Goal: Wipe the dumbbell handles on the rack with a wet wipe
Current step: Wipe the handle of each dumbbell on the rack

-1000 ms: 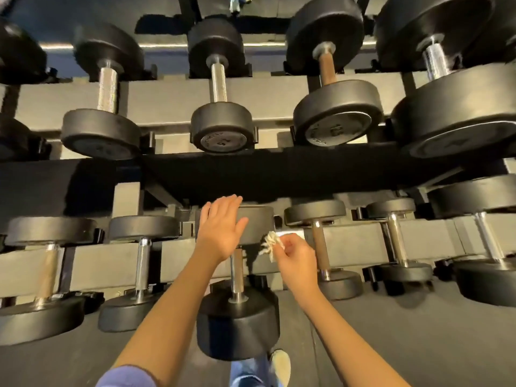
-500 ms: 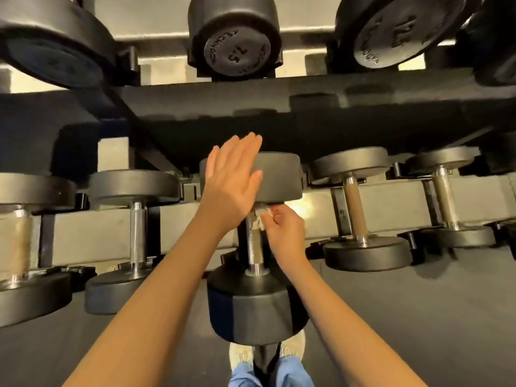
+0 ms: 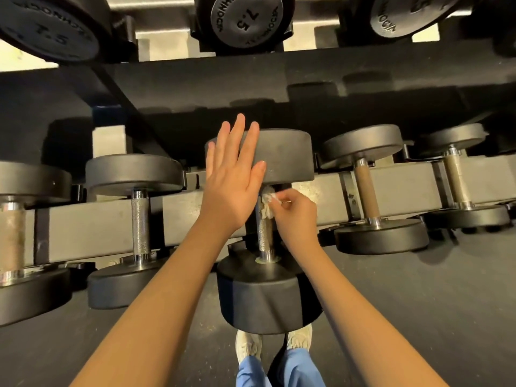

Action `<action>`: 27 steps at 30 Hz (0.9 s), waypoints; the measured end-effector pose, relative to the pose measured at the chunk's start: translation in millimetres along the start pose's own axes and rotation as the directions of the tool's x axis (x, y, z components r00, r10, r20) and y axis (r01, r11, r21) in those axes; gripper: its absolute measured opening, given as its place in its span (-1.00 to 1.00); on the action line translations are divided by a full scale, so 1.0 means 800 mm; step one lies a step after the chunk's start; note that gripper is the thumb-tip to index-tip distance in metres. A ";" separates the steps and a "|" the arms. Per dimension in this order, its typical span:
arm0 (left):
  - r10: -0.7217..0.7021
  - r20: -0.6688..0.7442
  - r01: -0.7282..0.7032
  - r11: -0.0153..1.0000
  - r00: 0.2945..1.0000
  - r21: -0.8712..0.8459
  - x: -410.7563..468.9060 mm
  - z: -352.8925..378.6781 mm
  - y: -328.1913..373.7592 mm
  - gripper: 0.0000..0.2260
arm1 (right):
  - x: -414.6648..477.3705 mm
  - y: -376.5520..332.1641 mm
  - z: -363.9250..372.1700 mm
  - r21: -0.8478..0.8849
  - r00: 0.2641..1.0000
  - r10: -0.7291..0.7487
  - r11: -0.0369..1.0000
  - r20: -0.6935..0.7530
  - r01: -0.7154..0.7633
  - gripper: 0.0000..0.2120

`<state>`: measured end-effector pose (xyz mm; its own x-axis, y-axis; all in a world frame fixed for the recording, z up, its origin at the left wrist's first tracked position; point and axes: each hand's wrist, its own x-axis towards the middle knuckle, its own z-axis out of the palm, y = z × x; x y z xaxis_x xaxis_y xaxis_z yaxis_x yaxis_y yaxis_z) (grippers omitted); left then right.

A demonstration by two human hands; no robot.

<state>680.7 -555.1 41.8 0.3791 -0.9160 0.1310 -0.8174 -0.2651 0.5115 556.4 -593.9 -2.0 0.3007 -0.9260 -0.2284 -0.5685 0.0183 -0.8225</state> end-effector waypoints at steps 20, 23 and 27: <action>0.006 -0.057 -0.012 0.994 0.998 -0.110 -0.040 0.014 -0.011 -0.47 | -0.029 0.017 -0.020 -0.269 0.925 0.205 0.956 0.320 -0.119 -0.70; -0.013 -0.103 -0.008 0.981 0.995 -0.195 -0.060 0.021 -0.011 -0.50 | -0.025 0.007 -0.014 -0.211 0.960 0.133 0.974 0.248 -0.081 -0.77; -0.052 -0.184 0.020 0.985 0.982 -0.174 -0.083 0.023 -0.007 -0.56 | -0.003 -0.016 0.000 -0.049 1.000 -0.004 0.999 0.002 0.004 -0.93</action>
<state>652.4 -498.2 14.7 0.4943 -0.8301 0.2581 -0.7220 -0.2268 0.6537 563.0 -591.7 9.1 0.3043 -0.9254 -0.2257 -0.6042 -0.0043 -0.7968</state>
